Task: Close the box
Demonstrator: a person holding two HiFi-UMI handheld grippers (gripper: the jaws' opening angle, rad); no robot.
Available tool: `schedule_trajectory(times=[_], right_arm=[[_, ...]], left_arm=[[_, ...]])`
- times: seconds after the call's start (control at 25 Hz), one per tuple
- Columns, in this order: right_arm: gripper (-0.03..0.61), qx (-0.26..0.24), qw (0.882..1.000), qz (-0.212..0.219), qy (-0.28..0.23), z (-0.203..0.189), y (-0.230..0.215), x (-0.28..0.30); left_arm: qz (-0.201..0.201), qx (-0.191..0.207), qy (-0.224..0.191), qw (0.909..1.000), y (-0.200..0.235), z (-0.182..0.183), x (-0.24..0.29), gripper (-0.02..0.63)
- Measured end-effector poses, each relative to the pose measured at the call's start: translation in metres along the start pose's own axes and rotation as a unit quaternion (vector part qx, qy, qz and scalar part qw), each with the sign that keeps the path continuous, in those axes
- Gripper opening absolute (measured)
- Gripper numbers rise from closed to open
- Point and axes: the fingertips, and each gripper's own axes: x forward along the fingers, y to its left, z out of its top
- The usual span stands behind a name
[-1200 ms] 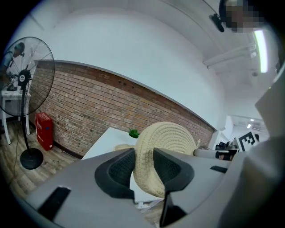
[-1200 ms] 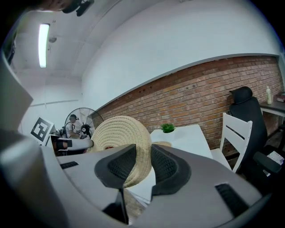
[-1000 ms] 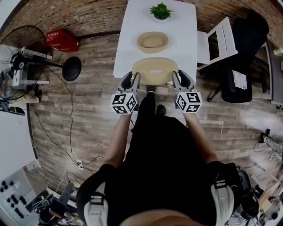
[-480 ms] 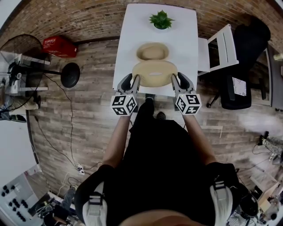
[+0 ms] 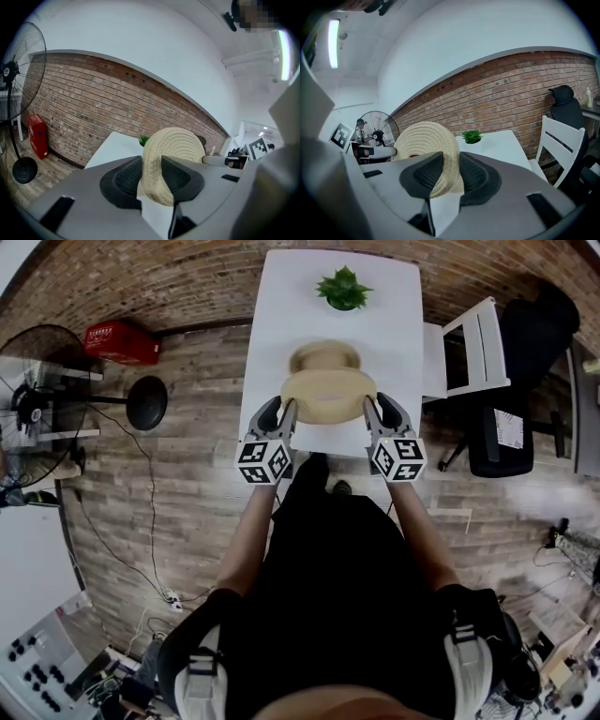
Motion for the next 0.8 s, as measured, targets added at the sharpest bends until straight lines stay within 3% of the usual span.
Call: schedule_trajectory(times=[0.8], right_arm=[[0.1, 0.015, 0.998, -0.014, 0.051, -0.016, -0.033, 0.09]], left_arm=[[0.0, -0.012, 0.053, 0.9985, 0.055, -0.009, 0.082, 0.138]])
